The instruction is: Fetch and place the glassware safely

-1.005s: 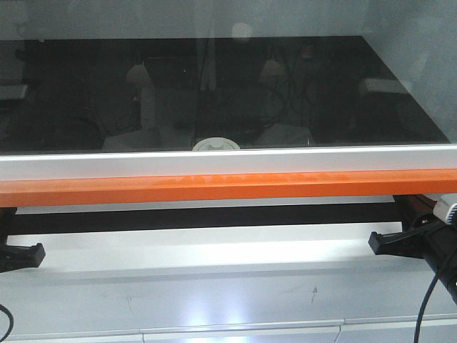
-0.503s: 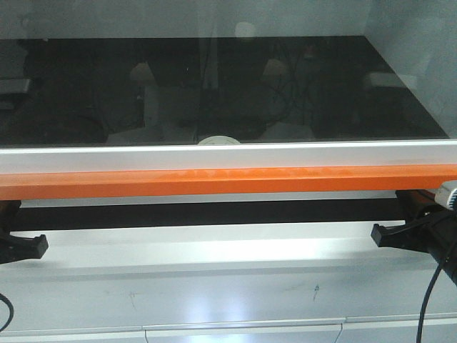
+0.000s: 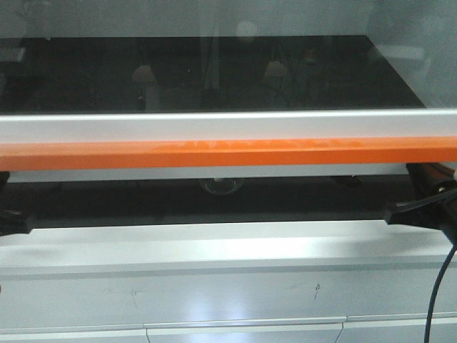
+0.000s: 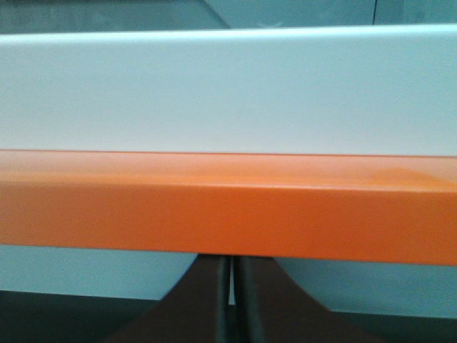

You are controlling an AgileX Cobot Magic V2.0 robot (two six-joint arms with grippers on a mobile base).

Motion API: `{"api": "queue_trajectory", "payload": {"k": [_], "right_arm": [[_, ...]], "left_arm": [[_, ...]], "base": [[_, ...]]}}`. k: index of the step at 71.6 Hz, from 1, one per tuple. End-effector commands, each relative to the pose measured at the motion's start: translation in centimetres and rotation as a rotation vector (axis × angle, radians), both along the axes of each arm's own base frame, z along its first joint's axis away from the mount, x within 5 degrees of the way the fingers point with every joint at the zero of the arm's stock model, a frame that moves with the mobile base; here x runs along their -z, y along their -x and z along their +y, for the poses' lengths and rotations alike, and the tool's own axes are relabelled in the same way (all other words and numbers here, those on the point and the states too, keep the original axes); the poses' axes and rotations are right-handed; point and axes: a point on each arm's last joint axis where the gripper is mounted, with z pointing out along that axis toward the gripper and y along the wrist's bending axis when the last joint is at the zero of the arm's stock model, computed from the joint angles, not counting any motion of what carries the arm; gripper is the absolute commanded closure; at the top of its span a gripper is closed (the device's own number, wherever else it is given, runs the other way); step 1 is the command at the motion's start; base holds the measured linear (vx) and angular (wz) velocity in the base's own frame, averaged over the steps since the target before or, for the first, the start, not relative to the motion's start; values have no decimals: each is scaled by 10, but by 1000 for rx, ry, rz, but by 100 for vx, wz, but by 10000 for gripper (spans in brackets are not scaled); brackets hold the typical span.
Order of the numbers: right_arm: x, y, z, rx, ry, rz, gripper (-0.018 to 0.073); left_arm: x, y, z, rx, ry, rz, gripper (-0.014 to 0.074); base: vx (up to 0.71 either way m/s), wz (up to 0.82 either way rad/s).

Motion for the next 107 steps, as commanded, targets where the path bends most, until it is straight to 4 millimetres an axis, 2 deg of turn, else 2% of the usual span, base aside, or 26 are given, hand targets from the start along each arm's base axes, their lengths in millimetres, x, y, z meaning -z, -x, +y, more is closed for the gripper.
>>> {"api": "queue_trajectory", "payload": {"k": [1,19,27,35,49,63,70,76,85,90,107], "right_arm": [[-72,5,3,-30,-17,-449,560],[-100,16,2,-42,-46,-473,560],[-107,23,2,-42,-35,-463,560],[-107,32,2,-43,1,-400,560],[-107,65,-2,-28,12,-241,560],[-99,98,-12,54,32,-87,560],[-90,112,-14,64,31,-89,560],[-74,119,-14,62,23,-82,560],[-42,124,-15,58,-24,-23,560],[-31,125,-14,57,-52,0,560],[-29,125,-14,55,-53,1,560]], "left_arm": [[-72,5,-1,7,32,-499,603],[-80,18,0,3,35,-504,603],[-89,22,1,2,31,-479,603],[-101,29,1,-1,26,-409,603],[-94,54,3,-8,45,-237,603],[-80,87,3,5,16,-207,603],[-64,102,4,3,16,-168,603],[-48,113,5,2,13,-132,603],[-24,125,6,-1,8,-52,603],[-18,130,7,-2,8,-46,603],[-17,136,7,0,22,-49,603]], "base": [[0,0],[0,0],[0,0],[0,0],[0,0],[0,0],[0,0],[0,0],[0,0],[0,0],[0,0]]}}
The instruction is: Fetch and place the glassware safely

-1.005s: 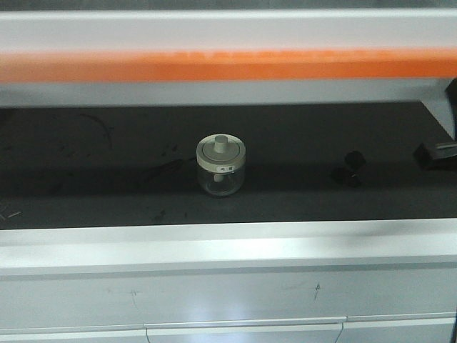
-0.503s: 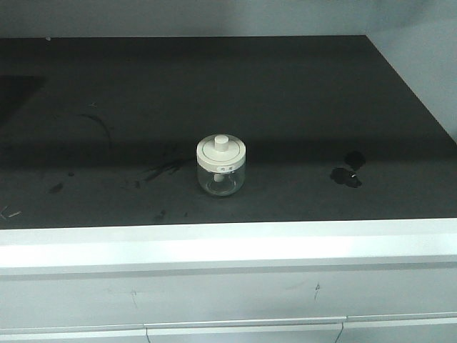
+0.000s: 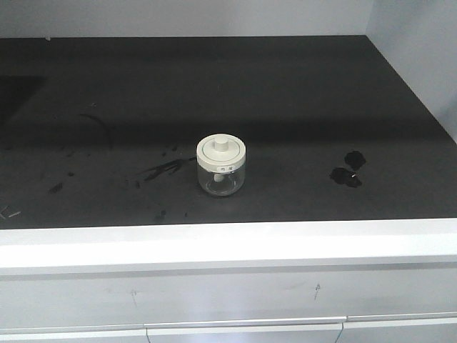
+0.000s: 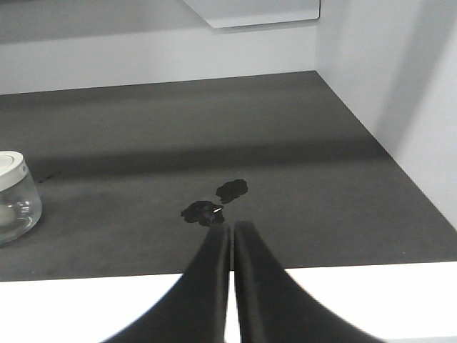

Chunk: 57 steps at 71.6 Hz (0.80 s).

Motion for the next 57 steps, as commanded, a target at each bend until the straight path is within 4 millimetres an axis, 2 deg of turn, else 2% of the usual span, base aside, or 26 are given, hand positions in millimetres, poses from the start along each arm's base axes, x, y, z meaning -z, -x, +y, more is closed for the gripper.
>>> {"api": "queue_trajectory", "payload": {"k": [1,36,46,57], "right_arm": [[-16,-1,2,-21,2,-101,560],[-16,-1,2,-21,9,-104,549],[-20,-3,3,-30,4,-133,512],[-20,-18,9,-79,1,-128,456]], "left_arm": [[-11,0,-1,14,29,-52,603],[-9,0,-1,16,34,-33,603],[-9,0,-1,16,34,-33,603],[-9,0,-1,16,34,-33,603]], "base": [[0,0],[0,0],[0,0],[0,0]]}}
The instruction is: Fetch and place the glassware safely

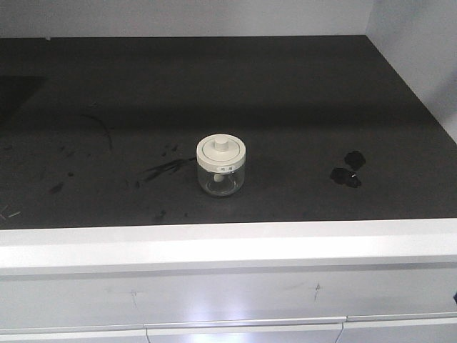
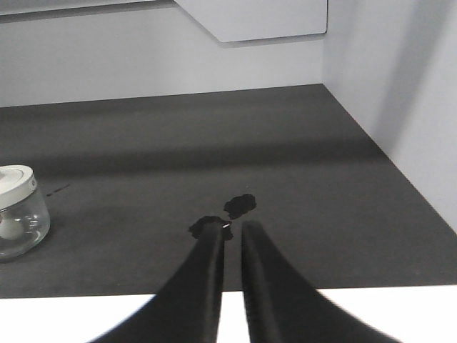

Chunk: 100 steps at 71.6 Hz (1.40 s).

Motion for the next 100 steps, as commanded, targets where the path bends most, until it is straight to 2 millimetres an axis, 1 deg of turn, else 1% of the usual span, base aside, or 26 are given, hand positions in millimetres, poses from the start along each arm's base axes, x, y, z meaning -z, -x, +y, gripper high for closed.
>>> {"api": "queue_trajectory", "payload": {"k": [1,9,17,21,28,34,42,45,59,66,71,86,95,100], "right_arm": [[-17,-10,7,-65,6,-100,452],[-16,-23,20,-170,2,-102,415],[-16,-41,40,-284,10,-49,368],[-20,-49,49,-336,38,-39,338],[-28,-67,71,-433,107,-34,268],[-34,-84,88,-492,131,-35,216],[-42,-109,108,-530,129,-44,162],[-41,-118,113,-536,129,-38,151],[-45,-165,139,-553,111,-50,143],[-43,-189,153,-564,101,-61,143],[-40,-203,161,-575,89,-79,143],[-26,-233,181,-618,48,-149,145],[-13,-249,189,-622,47,-132,144],[-9,-254,192,-622,48,-125,144]], "left_arm": [[-13,-1,-1,10,15,-80,603],[-13,-1,-1,10,15,-80,603],[-13,-1,-1,10,15,-80,603],[-13,-1,-1,10,15,-80,603],[-13,-1,-1,10,15,-80,603],[-13,-1,-1,10,15,-80,603],[-13,-1,-1,10,15,-80,603],[-13,-1,-1,10,15,-80,603],[-13,-1,-1,10,15,-80,603],[-13,-1,-1,10,15,-80,603],[-13,-1,-1,10,15,-80,603],[-13,-1,-1,10,15,-80,603],[-13,-1,-1,10,15,-80,603],[-13,-1,-1,10,15,-80,603]], "base": [[0,0],[0,0],[0,0],[0,0],[0,0],[0,0],[0,0],[0,0],[0,0],[0,0],[0,0],[0,0],[0,-1],[0,0]]}}
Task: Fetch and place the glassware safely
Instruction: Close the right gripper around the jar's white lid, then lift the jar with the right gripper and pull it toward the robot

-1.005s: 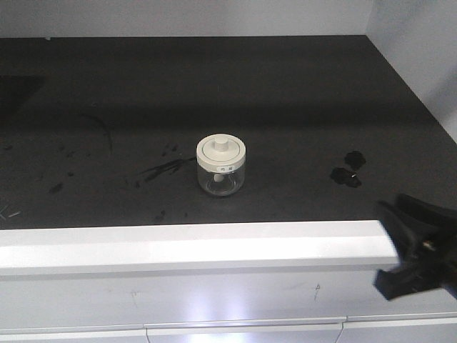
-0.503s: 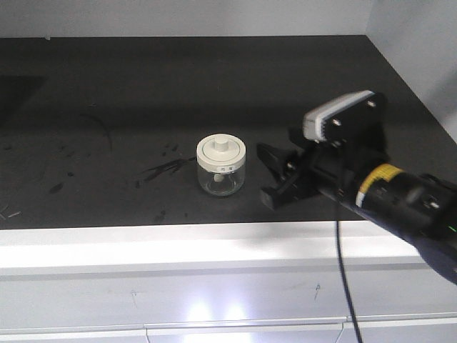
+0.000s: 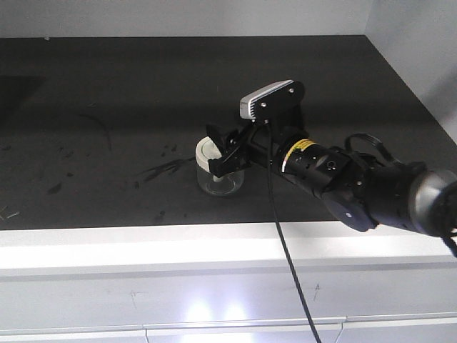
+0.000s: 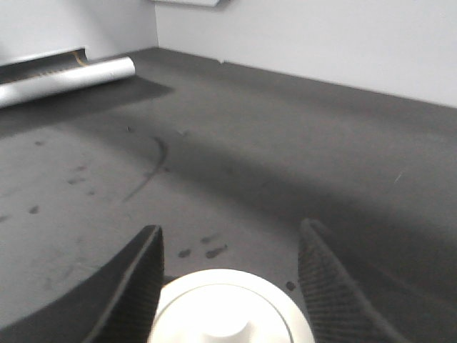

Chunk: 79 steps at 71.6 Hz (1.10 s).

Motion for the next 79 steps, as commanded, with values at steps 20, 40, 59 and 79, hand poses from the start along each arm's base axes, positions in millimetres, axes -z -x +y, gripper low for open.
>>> {"api": "queue_trajectory", "payload": {"k": [20,40,59,79], "right_arm": [[-9,-12,8,-20,-67,-74,148],[5,-15,9,-12,-28,-24,357],[4,-15,8,-5,-18,-16,568],[-53,7,-6,18,-7,-82,561]], "left_arm": [[-13,-1,-1,10,15,-80,603],[-13,-1,-1,10,15,-80,603],[-13,-1,-1,10,15,-80,603],[-13,-1,-1,10,15,-80,603]], "base": [[0,0],[0,0],[0,0],[0,0]]}}
